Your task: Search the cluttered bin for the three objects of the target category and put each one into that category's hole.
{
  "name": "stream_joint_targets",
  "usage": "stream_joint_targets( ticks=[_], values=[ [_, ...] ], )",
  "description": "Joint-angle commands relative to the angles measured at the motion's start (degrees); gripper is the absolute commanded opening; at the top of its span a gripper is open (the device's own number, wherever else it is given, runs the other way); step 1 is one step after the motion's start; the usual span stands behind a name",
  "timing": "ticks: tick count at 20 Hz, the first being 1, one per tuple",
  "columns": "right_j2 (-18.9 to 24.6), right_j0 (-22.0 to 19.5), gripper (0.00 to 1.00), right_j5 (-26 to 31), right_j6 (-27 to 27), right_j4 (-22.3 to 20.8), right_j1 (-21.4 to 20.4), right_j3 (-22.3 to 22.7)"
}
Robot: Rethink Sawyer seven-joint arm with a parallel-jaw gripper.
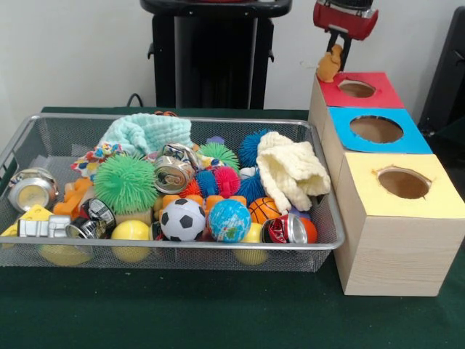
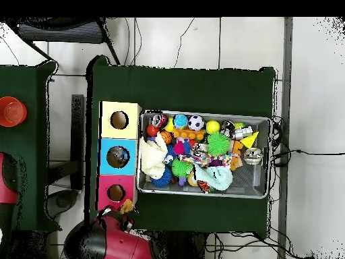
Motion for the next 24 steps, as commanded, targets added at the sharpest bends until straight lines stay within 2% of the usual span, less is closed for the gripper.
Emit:
stream_joint_targets(
  ticks=[1, 5, 12, 16, 21, 24],
  values=[
    [8.27, -5.53, 0.0, -5.62, 14.09, 3.97, 6.41, -0.21],
    [11.24, -6.95, 0.0, -8.1, 15.66, 4.29, 7.13, 2.01],
    [11.36, -5.88, 0.0, -8.06, 17.95, 5.63, 5.68, 2.65],
    [9.2, -4.21, 0.0, -5.61, 18.17, 6.16, 3.7, 1.61],
    [-0.45, 3.63, 0.0, 3.1, 18.8, 5.42, 3.14, -5.14],
    [-2.79, 5.15, 0.0, 5.84, 18.64, 5.05, 3.45, -7.84]
  ],
)
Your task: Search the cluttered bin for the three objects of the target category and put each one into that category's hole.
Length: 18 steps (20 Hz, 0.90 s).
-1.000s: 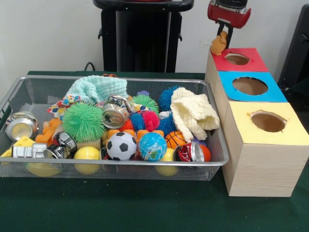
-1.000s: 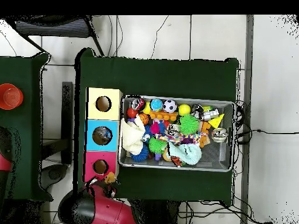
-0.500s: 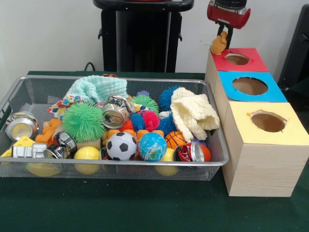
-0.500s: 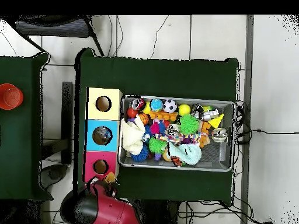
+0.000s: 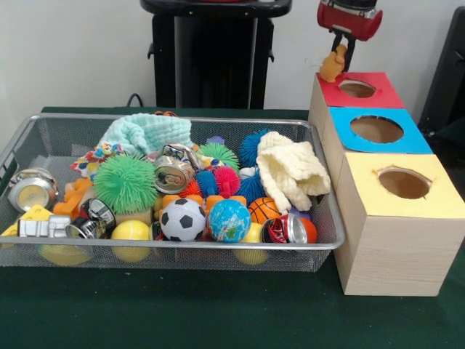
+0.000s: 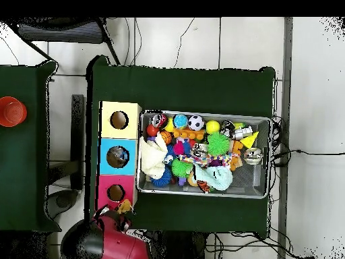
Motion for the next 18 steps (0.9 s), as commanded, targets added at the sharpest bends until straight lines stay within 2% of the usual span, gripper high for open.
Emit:
stream_joint_targets(
  ticks=[1, 4, 9, 18],
  values=[
    [-2.82, 3.46, 0.0, 6.64, 15.93, 2.38, 3.35, -8.55],
    [-5.12, 4.79, 0.0, 8.9, 15.96, 1.76, 3.4, -10.8],
    [-5.99, 4.89, 0.0, 10.33, 15.65, 1.57, 3.35, -13.01],
    [-3.93, 0.81, 0.0, 11.71, 12.44, 0.98, 4.24, -17.43]
  ],
)
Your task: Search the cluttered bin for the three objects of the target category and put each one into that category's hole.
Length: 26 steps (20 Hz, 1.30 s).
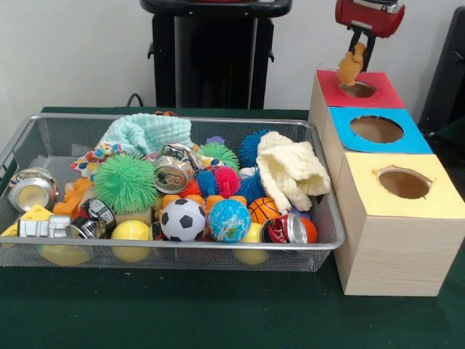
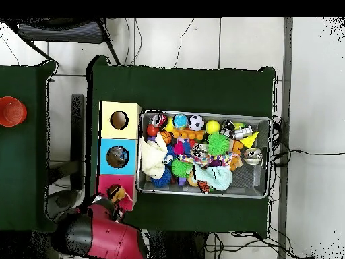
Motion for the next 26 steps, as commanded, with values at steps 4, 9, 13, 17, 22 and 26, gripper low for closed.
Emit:
stream_joint_targets(
  ticks=[4, 9, 13, 17, 22, 26],
  values=[
    [1.37, -4.28, 0.0, 7.94, 10.99, 0.37, 3.2, -11.36],
    [1.66, -4.27, 0.0, 7.58, 11.1, -0.03, 3.18, -11.32],
    [2.74, -5.08, 0.0, 8.45, 10.48, -0.17, 3.41, -10.0],
    [5.17, -6.87, 0.0, 4.18, 9.16, 0.35, 4.44, -7.36],
    [7.04, -8.11, 0.0, 0.07, 8.89, 0.1, 5.97, -6.42],
    [7.91, -8.5, 0.0, 0.31, 9.2, 0.24, 6.52, -6.13]
  ],
)
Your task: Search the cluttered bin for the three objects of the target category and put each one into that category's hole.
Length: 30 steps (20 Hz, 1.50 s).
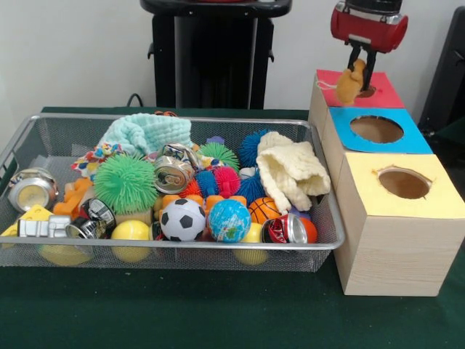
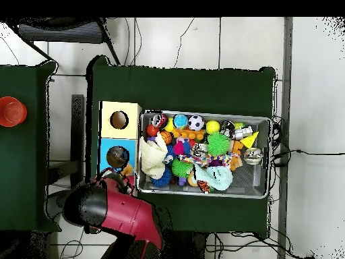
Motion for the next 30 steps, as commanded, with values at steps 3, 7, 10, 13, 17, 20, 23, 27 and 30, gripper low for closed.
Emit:
stream_joint_targets(
  ticks=[3, 7, 10, 13, 17, 20, 23, 27, 30],
  values=[
    [7.62, -2.33, 0.0, 1.31, 10.29, 1.47, 3.34, 2.46],
    [8.29, -2.27, 0.0, 4.47, 10.99, 2.02, 2.29, 3.3],
    [8.05, -2.59, 0.0, 9.64, 10.7, 1.23, 1.01, 2.31],
    [7.45, -3.22, 0.0, 14.03, 9.82, -0.14, 0.2, 0.56],
    [6.1, -3.38, 0.0, 19.46, 9.14, -1.93, -0.69, -1.63],
    [6.35, -4.56, 0.0, 21.92, 7.86, -2.47, 0.19, -3.26],
    [7.4, -6.09, 0.0, 24.47, 6.8, -2.56, 2.17, -5.0],
    [9.23, -8.02, 0.0, 27.49, 5.66, -2.45, 5.0, -7.11],
    [10.73, -9.11, 0.0, 27.29, 4.96, -1.74, 6.51, -7.68]
  ],
)
